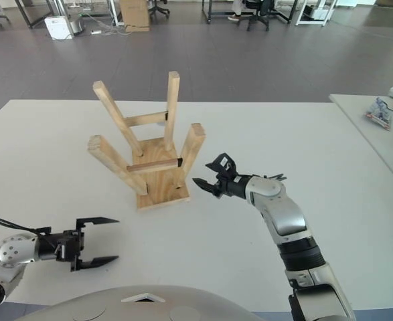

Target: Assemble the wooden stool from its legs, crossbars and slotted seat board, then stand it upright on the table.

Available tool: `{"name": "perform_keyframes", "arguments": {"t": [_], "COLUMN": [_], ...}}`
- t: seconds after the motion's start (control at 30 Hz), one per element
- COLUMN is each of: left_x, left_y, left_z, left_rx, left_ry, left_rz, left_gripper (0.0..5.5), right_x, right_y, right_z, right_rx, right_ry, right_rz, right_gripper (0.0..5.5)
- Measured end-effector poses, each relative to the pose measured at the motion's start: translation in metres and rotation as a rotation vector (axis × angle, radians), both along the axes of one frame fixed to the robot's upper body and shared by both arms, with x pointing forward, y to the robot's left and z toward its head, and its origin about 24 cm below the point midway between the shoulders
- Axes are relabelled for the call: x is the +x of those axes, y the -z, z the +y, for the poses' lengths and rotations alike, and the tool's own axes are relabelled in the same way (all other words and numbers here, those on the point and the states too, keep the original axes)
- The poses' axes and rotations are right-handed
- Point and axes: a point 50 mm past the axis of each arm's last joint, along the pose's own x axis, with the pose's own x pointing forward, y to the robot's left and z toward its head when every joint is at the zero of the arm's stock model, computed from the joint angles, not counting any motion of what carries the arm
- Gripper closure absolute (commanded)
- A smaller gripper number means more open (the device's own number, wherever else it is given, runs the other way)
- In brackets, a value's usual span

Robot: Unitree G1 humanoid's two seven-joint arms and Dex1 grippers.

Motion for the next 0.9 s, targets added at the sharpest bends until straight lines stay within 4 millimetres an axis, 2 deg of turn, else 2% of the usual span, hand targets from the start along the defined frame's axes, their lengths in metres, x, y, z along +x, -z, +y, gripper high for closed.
{"name": "perform_keyframes", "arguments": {"t": [0.1,0.13,0.3,0.53,0.63,0.73,0.8,0.87,0.9], "left_x": [0.018,0.021,0.026,0.029,0.029,0.028,0.028,0.03,0.031], "left_y": [-0.006,-0.007,-0.007,-0.007,-0.007,-0.007,-0.007,-0.008,-0.009], "left_z": [0.035,0.037,0.036,0.03,0.027,0.028,0.029,0.027,0.026], "left_rx": [0.094,0.103,0.102,0.086,0.079,0.082,0.089,0.093,0.091], "left_ry": [-0.15,-0.153,-0.149,-0.15,-0.149,-0.152,-0.154,-0.142,-0.142], "left_rz": [0.009,0.016,0.038,0.075,0.082,0.086,0.091,0.081,0.079], "left_gripper": [1.19,1.19,1.19,1.19,1.19,1.19,1.19,1.19,1.19], "right_x": [-0.011,-0.014,-0.019,-0.001,0.003,-0.001,0.021,0.056,0.063], "right_y": [-0.015,-0.019,-0.021,-0.009,-0.006,-0.001,-0.008,-0.025,-0.029], "right_z": [0.014,0.018,0.03,0.036,0.032,0.012,-0.006,-0.026,-0.032], "right_rx": [0.065,0.082,0.132,0.097,0.067,0.005,-0.063,-0.128,-0.132], "right_ry": [-0.058,-0.08,-0.082,0.189,0.19,-0.056,-0.072,0.058,0.1], "right_rz": [0.012,0.015,0.041,-0.036,-0.051,-0.021,-0.063,-0.131,-0.142], "right_gripper": [2.14,2.14,2.14,2.14,2.14,2.14,2.14,2.14,2.14]}}
